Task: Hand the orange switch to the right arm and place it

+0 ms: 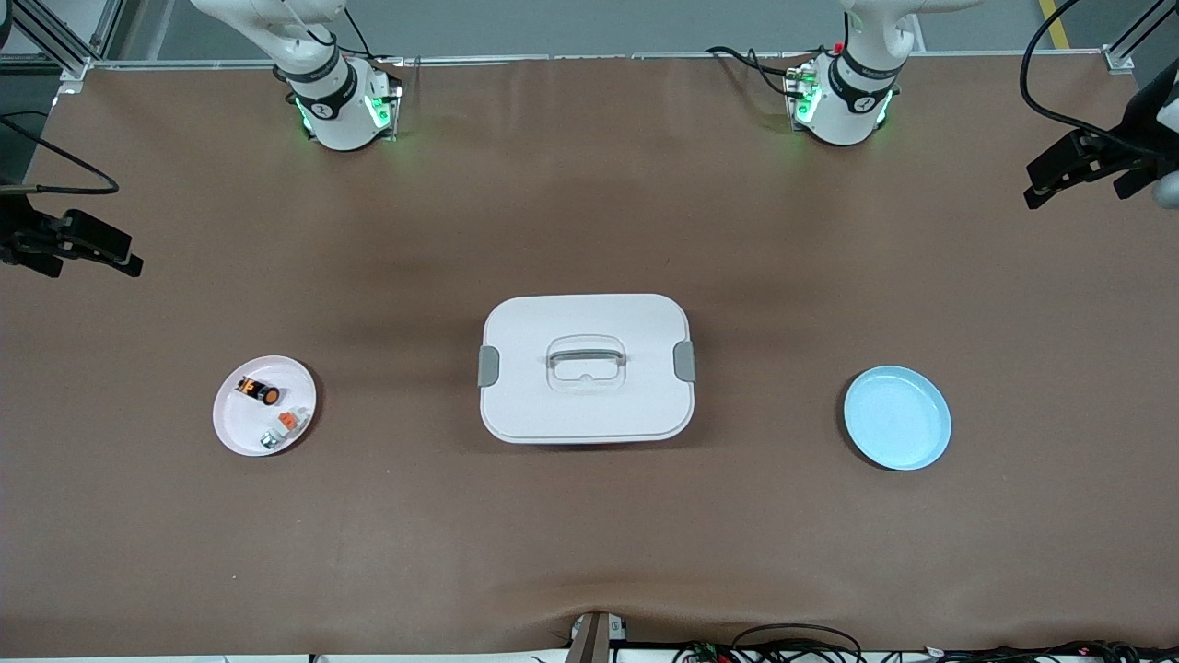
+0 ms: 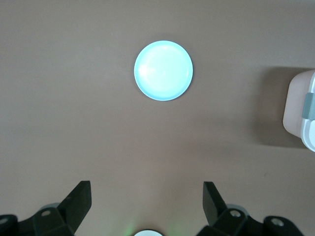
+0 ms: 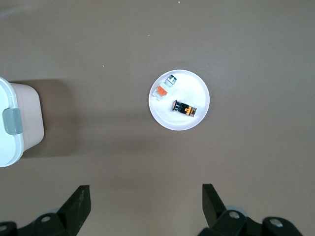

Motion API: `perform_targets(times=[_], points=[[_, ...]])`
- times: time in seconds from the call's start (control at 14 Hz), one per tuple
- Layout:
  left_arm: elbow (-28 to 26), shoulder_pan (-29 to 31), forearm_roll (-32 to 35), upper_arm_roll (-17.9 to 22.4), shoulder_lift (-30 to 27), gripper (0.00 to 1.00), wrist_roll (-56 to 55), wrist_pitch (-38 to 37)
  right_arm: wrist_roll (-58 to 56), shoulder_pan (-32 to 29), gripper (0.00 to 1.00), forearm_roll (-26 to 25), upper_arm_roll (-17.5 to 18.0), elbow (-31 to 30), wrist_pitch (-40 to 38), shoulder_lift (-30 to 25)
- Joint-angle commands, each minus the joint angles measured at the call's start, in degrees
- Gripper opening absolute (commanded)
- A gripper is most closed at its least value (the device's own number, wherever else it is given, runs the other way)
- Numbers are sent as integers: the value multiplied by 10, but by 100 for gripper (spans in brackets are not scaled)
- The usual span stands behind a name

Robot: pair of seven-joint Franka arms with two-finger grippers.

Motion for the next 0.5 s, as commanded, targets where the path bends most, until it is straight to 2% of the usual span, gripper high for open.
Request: perform_targets(times=[0.0,0.43], points=[[21,-10,10,5,8,100,2,-17,7,-7,100,12,2,8,-17,-3],[21,-12,3,2,7,100,19,-19,-1,-7,100,12,3,8,-18,-3]])
